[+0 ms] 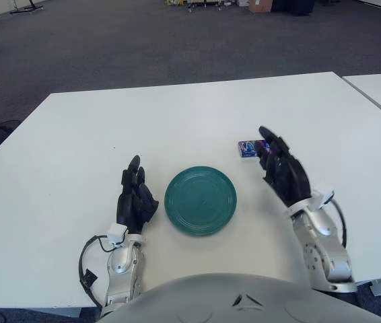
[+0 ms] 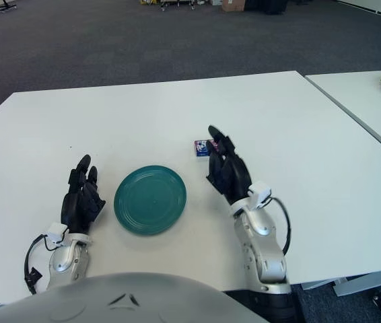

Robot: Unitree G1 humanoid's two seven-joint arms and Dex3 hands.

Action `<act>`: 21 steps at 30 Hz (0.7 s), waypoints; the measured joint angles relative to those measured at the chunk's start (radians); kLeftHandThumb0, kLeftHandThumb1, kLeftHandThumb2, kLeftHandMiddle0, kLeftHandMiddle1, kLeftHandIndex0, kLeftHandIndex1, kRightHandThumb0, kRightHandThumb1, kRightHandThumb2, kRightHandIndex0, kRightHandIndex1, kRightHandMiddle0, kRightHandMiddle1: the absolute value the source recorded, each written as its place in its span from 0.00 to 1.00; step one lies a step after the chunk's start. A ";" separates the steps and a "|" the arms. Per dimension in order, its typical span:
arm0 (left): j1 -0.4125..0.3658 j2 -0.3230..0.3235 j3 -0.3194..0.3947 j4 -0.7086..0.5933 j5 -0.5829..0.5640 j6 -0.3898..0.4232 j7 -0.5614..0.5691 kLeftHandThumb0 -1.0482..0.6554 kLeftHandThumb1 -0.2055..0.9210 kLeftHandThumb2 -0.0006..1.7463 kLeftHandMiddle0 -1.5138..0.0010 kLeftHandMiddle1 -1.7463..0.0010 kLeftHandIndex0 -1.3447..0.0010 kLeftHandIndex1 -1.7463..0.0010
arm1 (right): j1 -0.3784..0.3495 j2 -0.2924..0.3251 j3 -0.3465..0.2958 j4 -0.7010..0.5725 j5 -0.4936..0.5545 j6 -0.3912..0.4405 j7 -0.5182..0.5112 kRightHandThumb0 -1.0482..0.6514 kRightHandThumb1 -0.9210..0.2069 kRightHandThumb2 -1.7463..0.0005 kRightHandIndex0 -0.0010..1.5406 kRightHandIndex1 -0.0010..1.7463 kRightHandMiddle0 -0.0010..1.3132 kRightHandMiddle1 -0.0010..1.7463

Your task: Put the gum into the plate.

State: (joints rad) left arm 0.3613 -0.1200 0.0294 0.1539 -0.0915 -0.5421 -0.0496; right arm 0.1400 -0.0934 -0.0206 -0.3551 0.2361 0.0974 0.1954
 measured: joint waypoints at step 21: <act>-0.052 0.001 0.004 0.030 -0.002 -0.017 0.000 0.10 1.00 0.56 0.85 0.99 1.00 0.67 | -0.423 -0.225 0.107 0.504 -0.722 -0.433 -0.354 0.22 0.00 0.78 0.27 0.03 0.01 0.50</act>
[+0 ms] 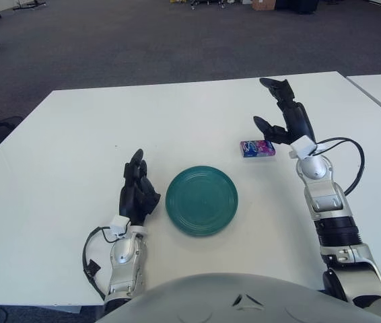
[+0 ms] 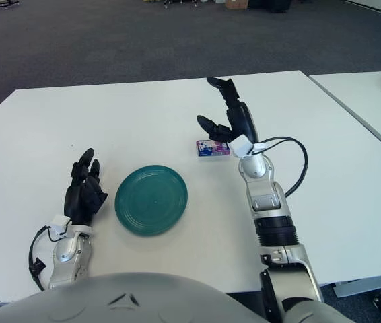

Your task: Put the gum into the plate.

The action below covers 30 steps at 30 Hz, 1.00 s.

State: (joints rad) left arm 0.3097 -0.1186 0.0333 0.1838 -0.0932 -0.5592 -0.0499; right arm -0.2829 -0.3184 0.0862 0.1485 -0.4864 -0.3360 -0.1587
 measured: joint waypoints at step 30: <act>0.008 0.000 -0.025 0.000 0.013 0.001 0.025 0.11 1.00 0.58 0.84 1.00 1.00 0.68 | -0.445 -0.011 0.404 1.024 -0.364 0.001 -0.253 0.17 0.00 0.74 0.19 0.00 0.00 0.31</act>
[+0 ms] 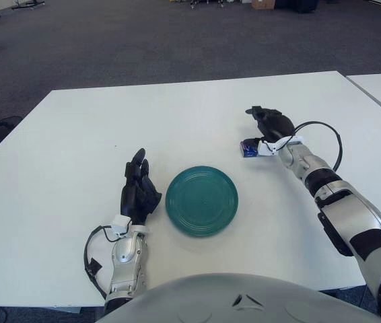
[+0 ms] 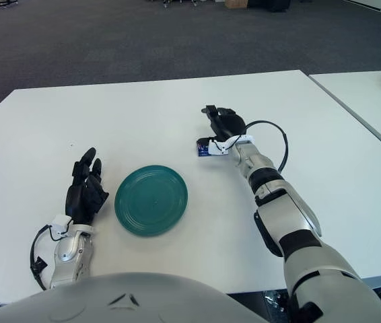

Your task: Put the gum into the plate.

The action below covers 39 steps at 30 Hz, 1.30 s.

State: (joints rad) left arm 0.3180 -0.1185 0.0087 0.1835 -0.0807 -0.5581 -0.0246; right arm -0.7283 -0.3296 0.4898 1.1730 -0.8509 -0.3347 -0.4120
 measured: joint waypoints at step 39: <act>-0.035 0.000 -0.027 0.043 0.011 -0.011 0.051 0.08 1.00 0.53 0.82 1.00 1.00 0.56 | 0.004 -0.128 0.144 0.035 0.015 -0.116 0.057 0.16 0.00 0.66 0.21 0.00 0.00 0.21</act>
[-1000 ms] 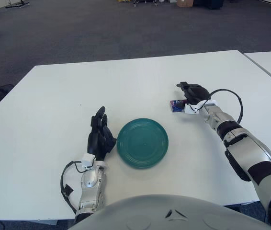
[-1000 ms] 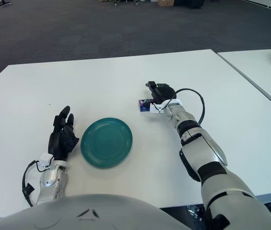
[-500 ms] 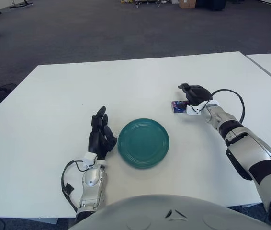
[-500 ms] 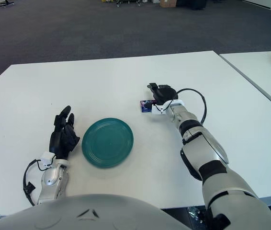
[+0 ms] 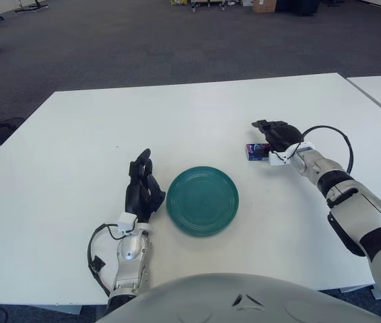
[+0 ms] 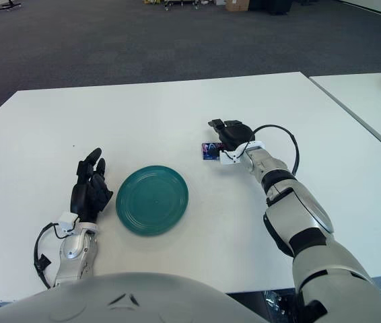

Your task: Put the gum into the plate.

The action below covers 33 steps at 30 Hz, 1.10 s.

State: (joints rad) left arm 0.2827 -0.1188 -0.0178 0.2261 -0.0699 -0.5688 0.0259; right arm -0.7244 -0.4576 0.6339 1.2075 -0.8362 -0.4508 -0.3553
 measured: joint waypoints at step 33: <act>-0.037 -0.001 -0.005 0.039 -0.048 -0.022 -0.031 0.06 1.00 0.53 0.84 1.00 1.00 0.55 | 0.024 -0.066 0.077 -0.050 -0.006 -0.051 0.064 0.18 0.00 0.66 0.17 0.00 0.00 0.19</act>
State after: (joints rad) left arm 0.2462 -0.1195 -0.0226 0.2649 -0.1178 -0.5912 -0.0054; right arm -0.7005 -0.5237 0.7106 1.1575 -0.8419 -0.5019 -0.2912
